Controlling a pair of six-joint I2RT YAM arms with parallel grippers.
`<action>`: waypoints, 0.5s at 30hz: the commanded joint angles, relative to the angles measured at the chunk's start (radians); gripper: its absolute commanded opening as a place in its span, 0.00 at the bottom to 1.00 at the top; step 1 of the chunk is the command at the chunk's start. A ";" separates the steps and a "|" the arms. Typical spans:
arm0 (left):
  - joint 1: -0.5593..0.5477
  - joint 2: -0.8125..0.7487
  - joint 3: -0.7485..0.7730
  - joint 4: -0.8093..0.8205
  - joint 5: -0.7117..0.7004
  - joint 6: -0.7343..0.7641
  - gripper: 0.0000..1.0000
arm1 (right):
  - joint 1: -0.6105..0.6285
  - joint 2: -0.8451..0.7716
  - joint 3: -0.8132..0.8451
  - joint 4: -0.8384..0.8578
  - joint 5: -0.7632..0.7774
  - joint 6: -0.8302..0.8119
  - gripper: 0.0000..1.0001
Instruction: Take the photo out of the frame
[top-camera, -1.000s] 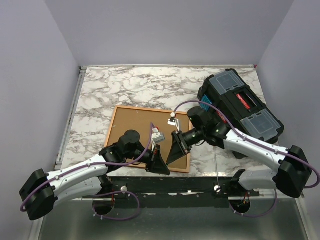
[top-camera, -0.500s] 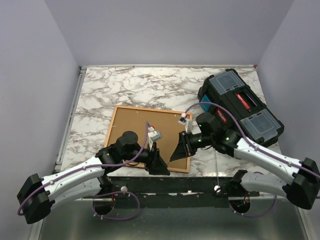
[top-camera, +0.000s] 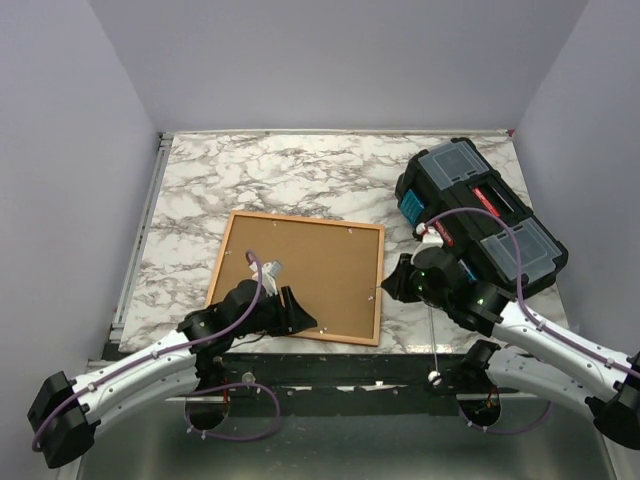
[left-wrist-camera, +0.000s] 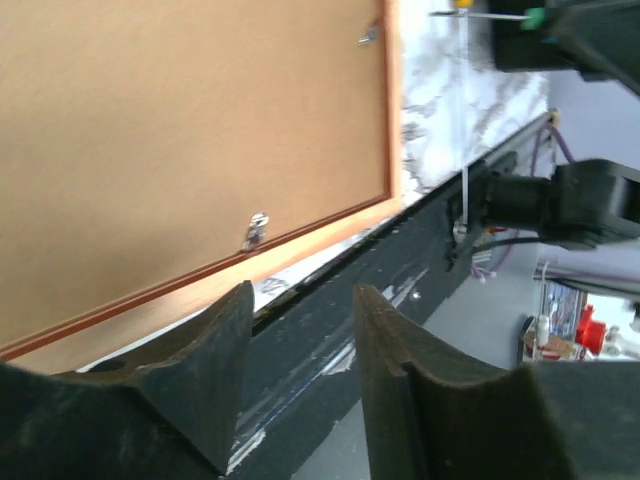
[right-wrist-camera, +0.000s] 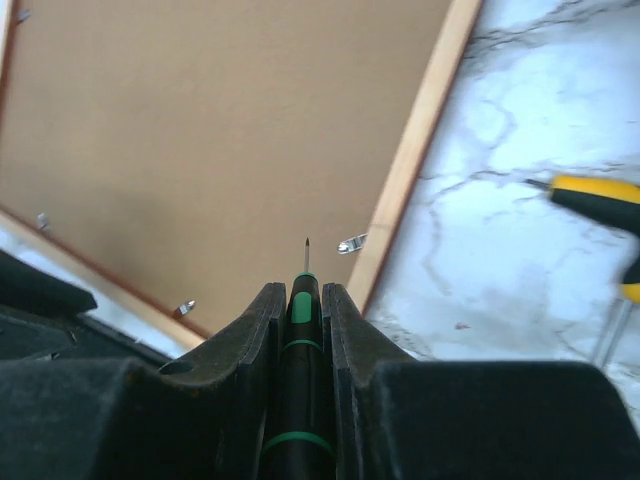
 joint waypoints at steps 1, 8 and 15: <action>0.001 0.017 -0.068 0.003 -0.077 -0.109 0.42 | 0.022 0.027 0.042 -0.076 0.198 -0.010 0.00; -0.002 0.107 -0.082 0.059 -0.069 -0.116 0.25 | 0.178 0.160 0.157 -0.236 0.351 0.104 0.00; -0.005 0.108 -0.096 0.060 -0.074 -0.121 0.16 | 0.275 0.240 0.196 -0.287 0.412 0.161 0.00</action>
